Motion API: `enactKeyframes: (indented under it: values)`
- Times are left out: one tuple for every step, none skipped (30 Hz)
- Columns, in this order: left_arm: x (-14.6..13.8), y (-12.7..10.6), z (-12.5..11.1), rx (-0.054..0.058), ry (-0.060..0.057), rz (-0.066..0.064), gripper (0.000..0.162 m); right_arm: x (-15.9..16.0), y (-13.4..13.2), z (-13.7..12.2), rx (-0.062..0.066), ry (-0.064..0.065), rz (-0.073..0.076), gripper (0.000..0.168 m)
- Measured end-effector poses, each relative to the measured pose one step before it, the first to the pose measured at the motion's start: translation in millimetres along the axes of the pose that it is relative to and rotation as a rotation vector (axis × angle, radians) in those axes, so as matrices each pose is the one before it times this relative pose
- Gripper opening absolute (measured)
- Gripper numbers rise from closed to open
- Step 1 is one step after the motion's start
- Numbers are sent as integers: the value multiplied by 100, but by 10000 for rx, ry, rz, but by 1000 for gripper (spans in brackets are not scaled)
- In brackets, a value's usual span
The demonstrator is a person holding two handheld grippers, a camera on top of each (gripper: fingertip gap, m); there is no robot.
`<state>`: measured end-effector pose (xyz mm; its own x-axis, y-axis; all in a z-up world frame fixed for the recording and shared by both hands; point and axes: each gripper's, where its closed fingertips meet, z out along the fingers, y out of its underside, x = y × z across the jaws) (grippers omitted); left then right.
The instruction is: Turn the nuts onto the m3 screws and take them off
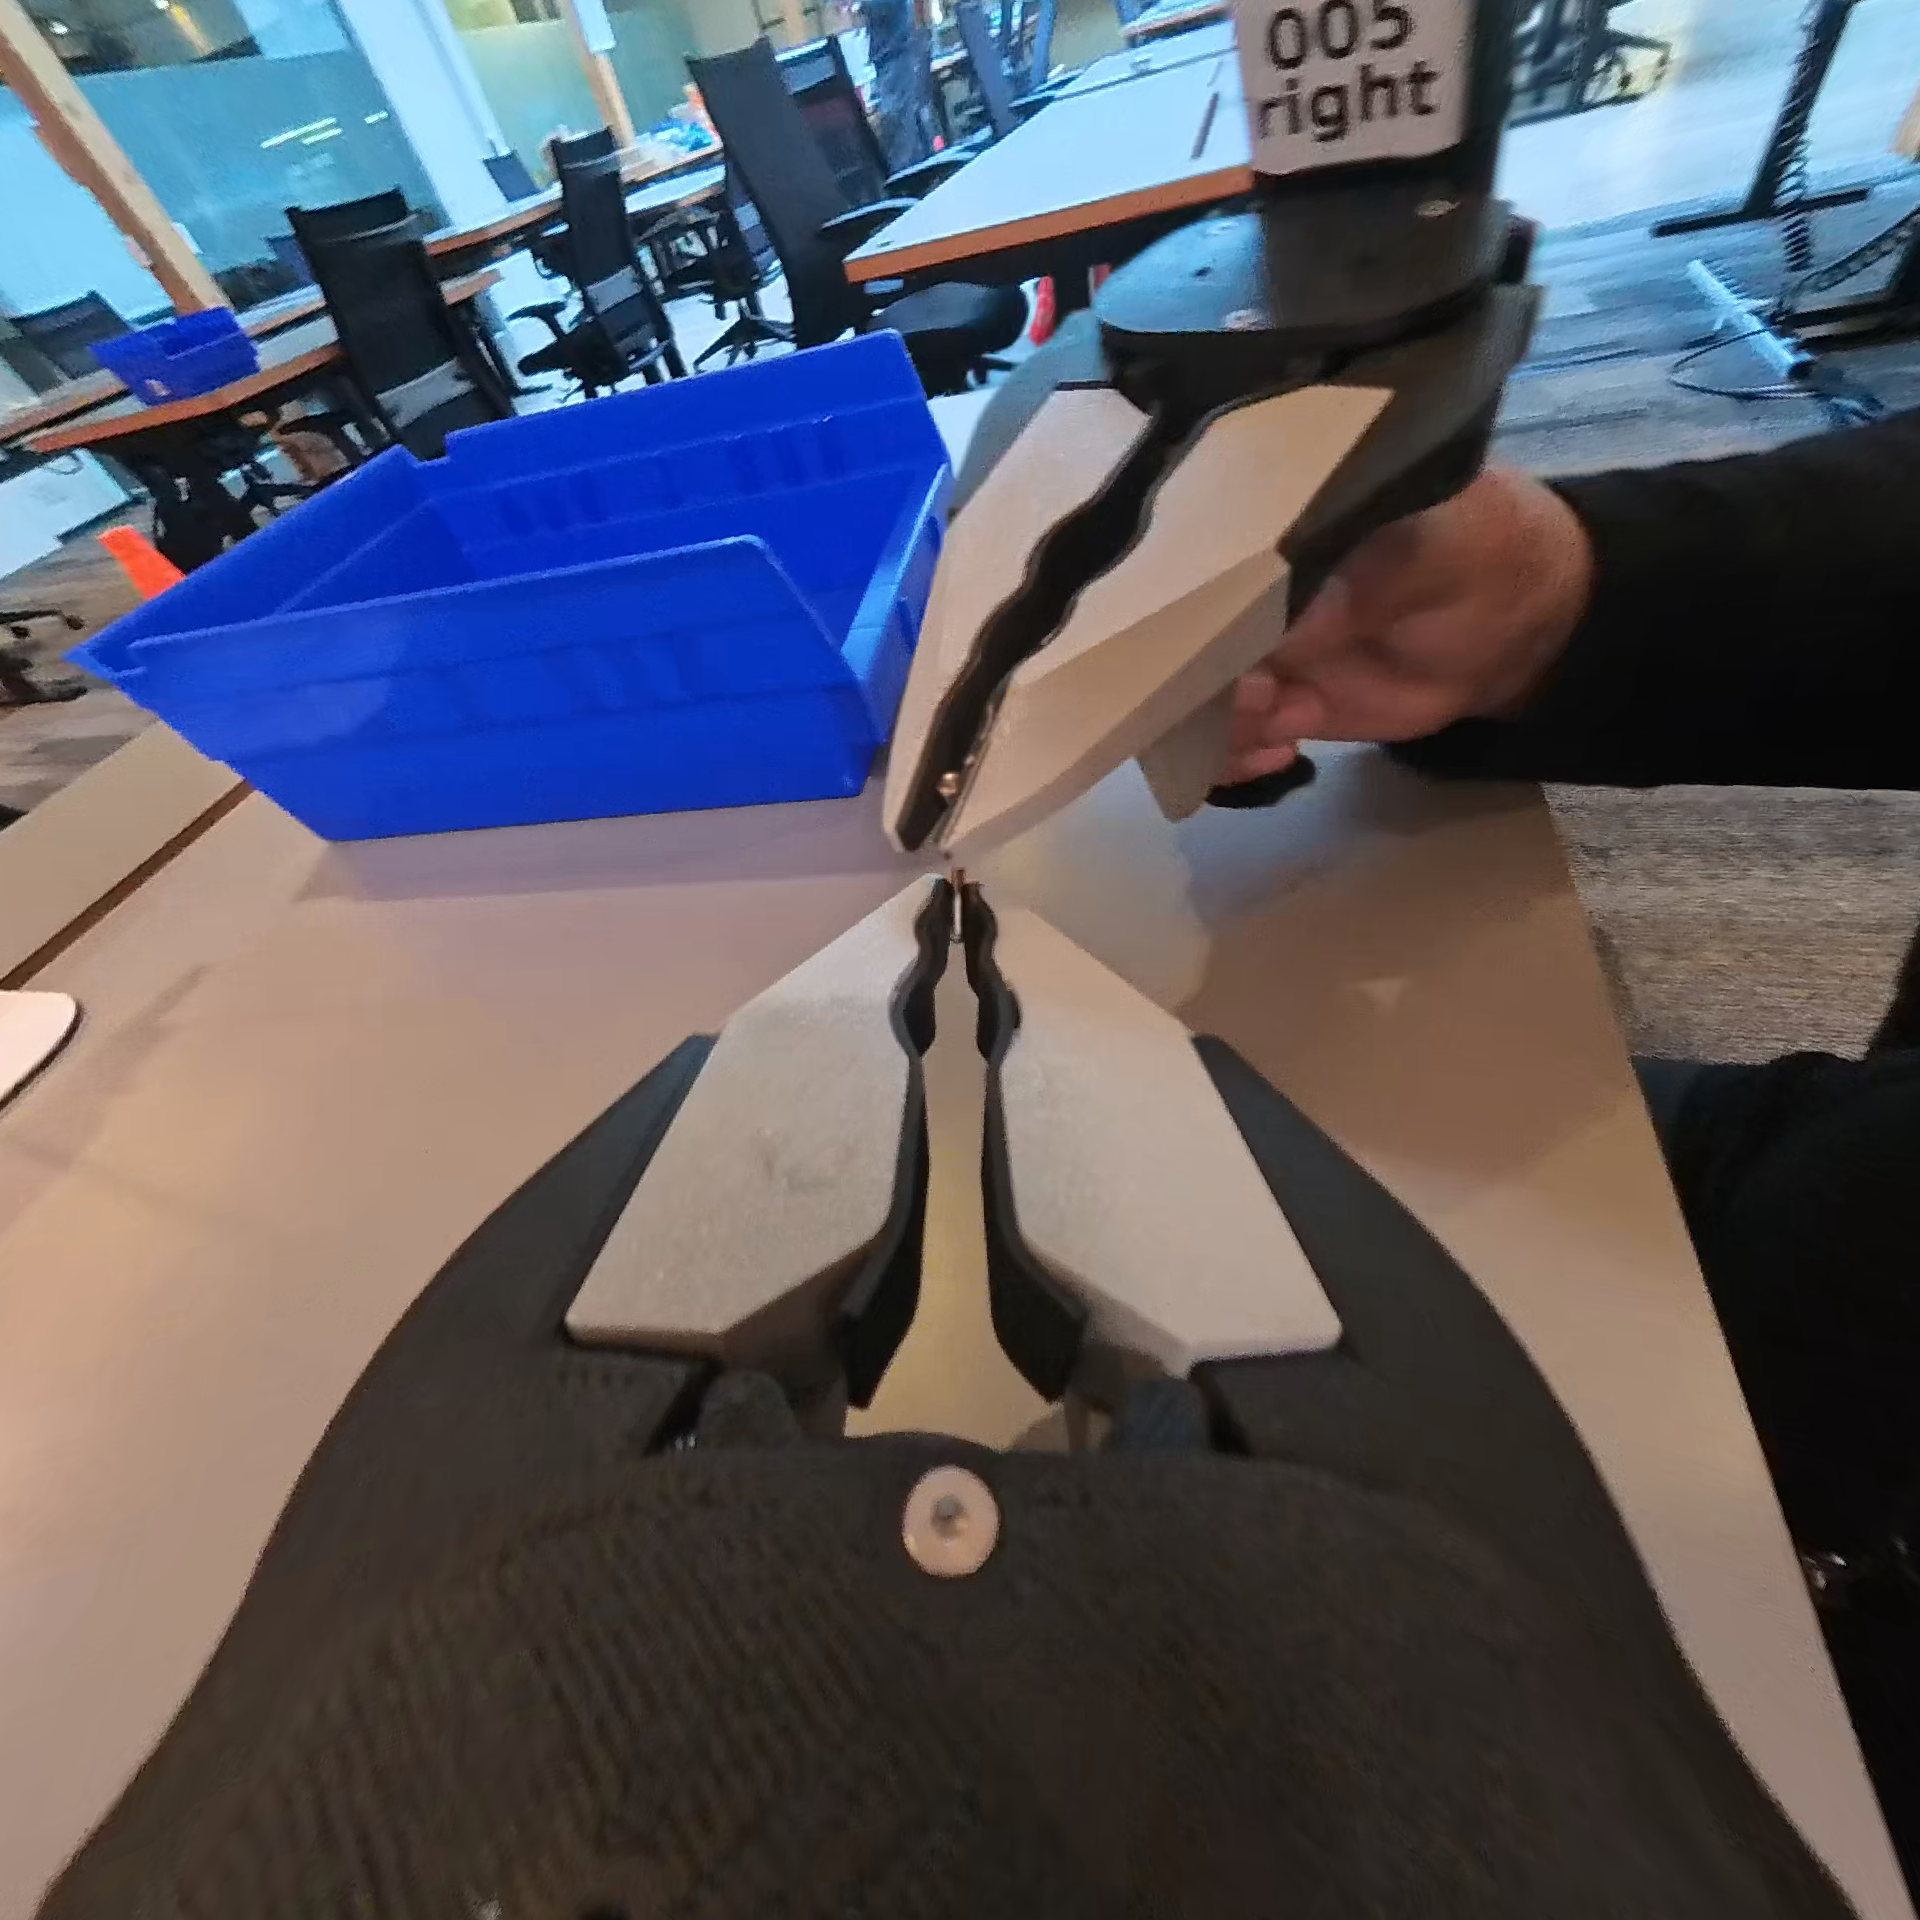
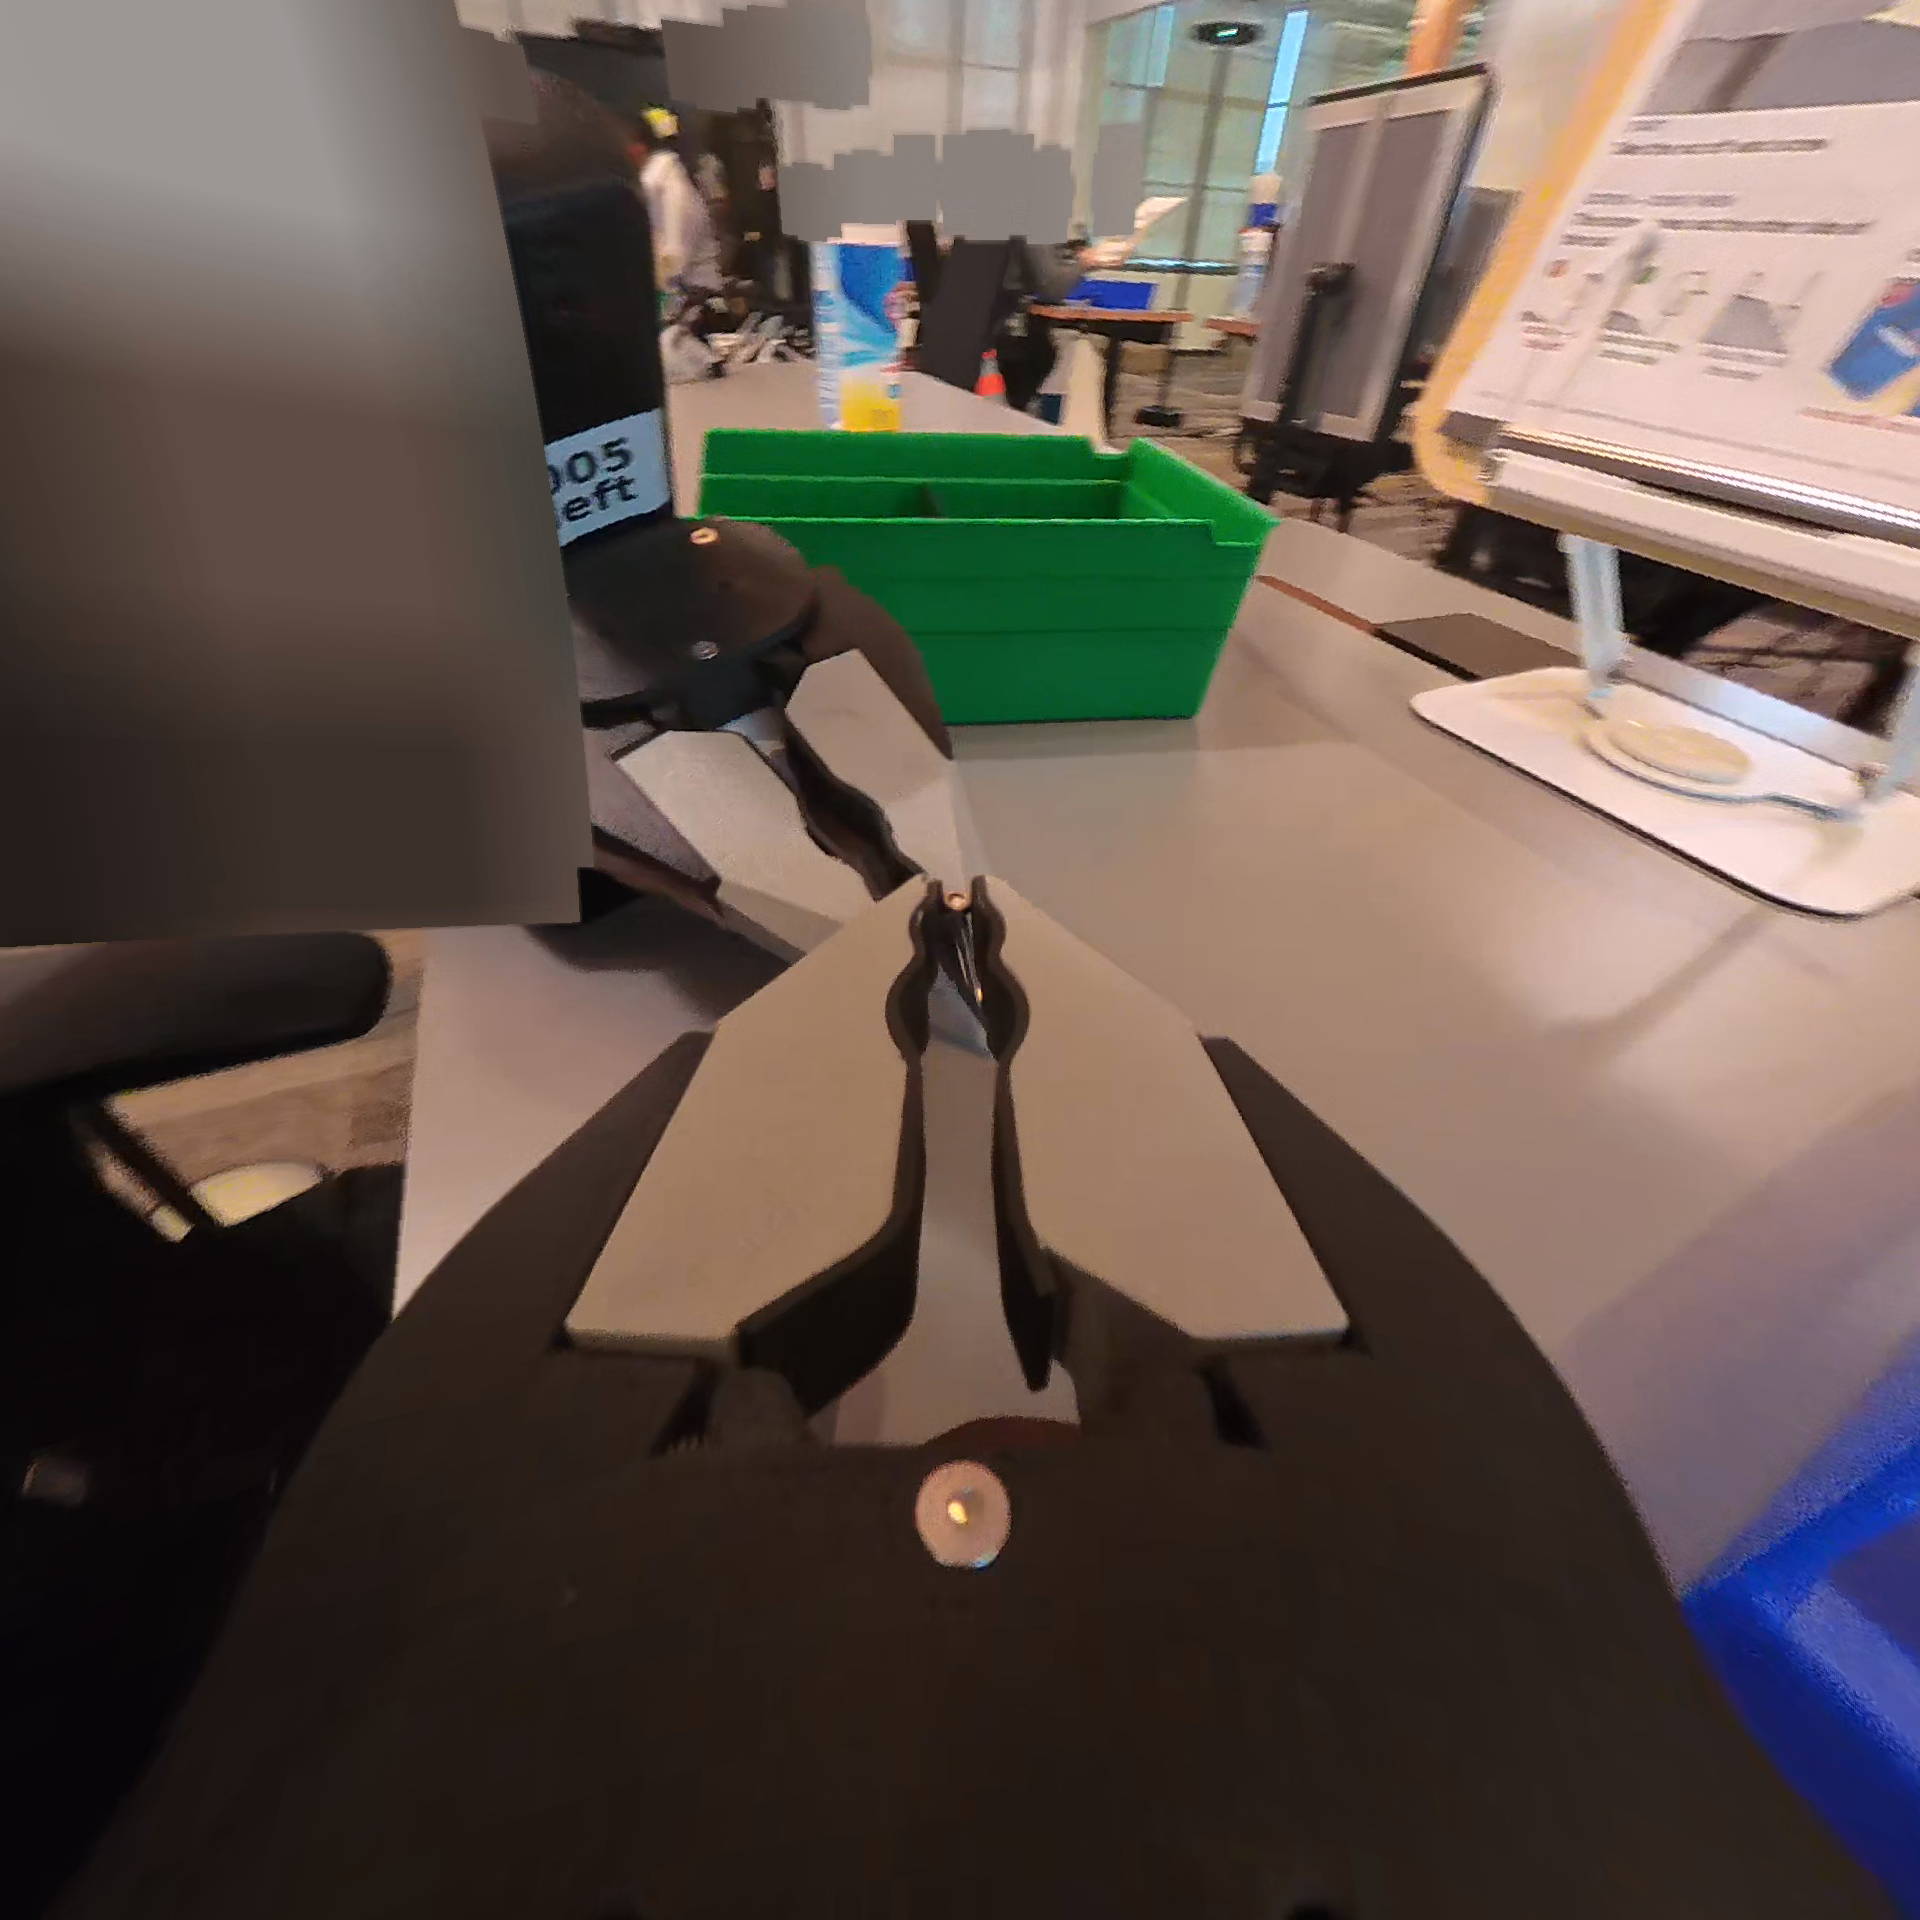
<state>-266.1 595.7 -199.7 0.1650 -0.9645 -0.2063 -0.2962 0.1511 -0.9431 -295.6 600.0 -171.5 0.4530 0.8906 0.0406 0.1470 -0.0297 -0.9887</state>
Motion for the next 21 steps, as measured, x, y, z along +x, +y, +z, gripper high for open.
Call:
enactKeyframes:
  values:
    - [-162,50,20,-38,-88,-78,1,181,-17,164,77,457,105,2]
    - [-219,56,20,-33,-99,-104,1,275,-16,145,95,514,105,2]
    - [-224,116,21,-67,-101,-90,1,234,54,171,50,472,107,2]
    - [-198,153,43,-87,-98,-45,0,220,105,164,5,435,55,2]
    - [-168,159,26,-91,-107,-6,1,199,91,135,8,423,-22,2]
    - [-127,105,36,-72,-87,14,1,130,47,96,34,356,-91,2]
    - [-53,93,19,-62,-35,-27,1,129,69,49,10,294,-158,2]
    - [-15,68,12,-41,5,-55,1,39,68,23,-27,186,-163,2]
    - [43,62,19,-31,43,-45,1,-25,70,12,-70,73,-149,2]
    - [83,47,8,-21,66,-20,1,-43,73,-43,-83,-16,-117,2]
    - [103,3,20,4,74,-21,0,-148,-29,-127,-17,-165,-76,5]
    - [140,13,24,-6,104,-25,0,-177,-145,-241,72,-262,-31,7]
    - [120,54,25,-20,101,-25,1,-103,-225,-354,123,-299,-15,8]
    - [86,64,23,-18,83,-29,1,-146,-302,-424,177,-403,-27,9]
    - [71,58,14,-14,92,-53,1,-267,-275,-437,172,-537,-23,9]
    - [88,27,0,9,108,-68,1,-402,-149,-380,103,-659,5,8]
    - [143,-29,-29,38,162,-55,1,-346,48,-303,1,-623,48,9]
    - [193,-121,-55,94,187,-52,0,-102,220,-190,-83,-457,79,10]
    - [185,-188,-62,133,178,-79,0,208,286,-96,-142,-254,89,13]
    - [94,-104,-40,73,101,-98,0,192,147,-45,-79,-234,64,16]
    - [177,-12,7,13,149,-43,0,170,-38,-21,15,-209,70,17]
